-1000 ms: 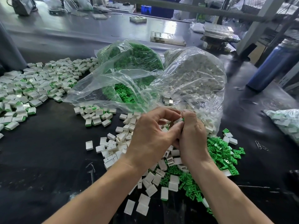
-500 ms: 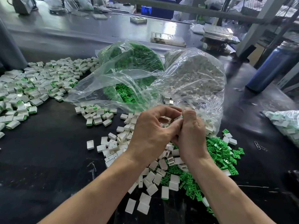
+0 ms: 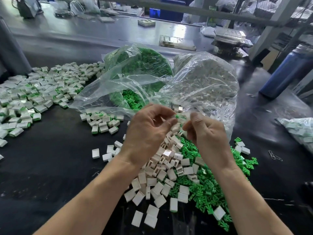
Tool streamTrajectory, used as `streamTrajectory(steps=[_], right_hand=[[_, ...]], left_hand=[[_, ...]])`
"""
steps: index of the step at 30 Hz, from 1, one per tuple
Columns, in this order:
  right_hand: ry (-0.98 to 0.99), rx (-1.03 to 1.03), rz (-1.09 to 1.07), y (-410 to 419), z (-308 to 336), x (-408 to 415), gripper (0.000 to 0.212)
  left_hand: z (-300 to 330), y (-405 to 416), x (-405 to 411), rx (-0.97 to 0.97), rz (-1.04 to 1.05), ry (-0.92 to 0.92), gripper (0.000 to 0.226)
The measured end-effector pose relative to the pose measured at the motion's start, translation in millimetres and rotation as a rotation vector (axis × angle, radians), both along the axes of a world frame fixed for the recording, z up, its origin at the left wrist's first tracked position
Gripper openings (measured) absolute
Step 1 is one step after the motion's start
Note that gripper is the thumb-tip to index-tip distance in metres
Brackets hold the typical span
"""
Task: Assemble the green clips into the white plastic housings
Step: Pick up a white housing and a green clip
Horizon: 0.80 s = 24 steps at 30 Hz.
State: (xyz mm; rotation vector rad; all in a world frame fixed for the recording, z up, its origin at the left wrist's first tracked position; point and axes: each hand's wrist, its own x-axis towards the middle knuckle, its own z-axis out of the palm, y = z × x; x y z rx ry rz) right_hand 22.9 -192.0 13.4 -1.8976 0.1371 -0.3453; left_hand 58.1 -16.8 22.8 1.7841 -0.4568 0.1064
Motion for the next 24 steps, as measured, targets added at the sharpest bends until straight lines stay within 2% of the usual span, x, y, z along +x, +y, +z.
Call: streamTrajectory(steps=[3, 6, 9, 12, 16, 21, 24], right_hand=[[0.070, -0.238, -0.042, -16, -2, 2, 0.035], [0.146, -0.380, -0.090, -29, -4, 3, 0.035], [0.228, -0.476, -0.112, -36, -4, 4, 0.034], [0.276, -0.515, -0.088, -38, -6, 5, 0.022], [0.303, -0.492, -0.094, -39, -8, 5, 0.008], [0.278, -0.482, -0.136, -38, -9, 5, 0.006], [0.276, -0.508, -0.147, -39, -8, 6, 0.006]], left_hand=[[-3, 17, 11, 0.060, 0.080, 0.012, 0.015], [-7, 36, 21, 0.165, 0.203, -0.014, 0.017], [-10, 53, 30, 0.367, 0.331, -0.047, 0.016], [-14, 66, 37, 0.473, 0.424, -0.013, 0.010], [-22, 81, 48, 0.536, 0.515, 0.068, 0.014], [-27, 86, 56, 0.496, 0.537, 0.115, 0.024], [-21, 80, 51, 0.553, 0.560, 0.084, 0.021]])
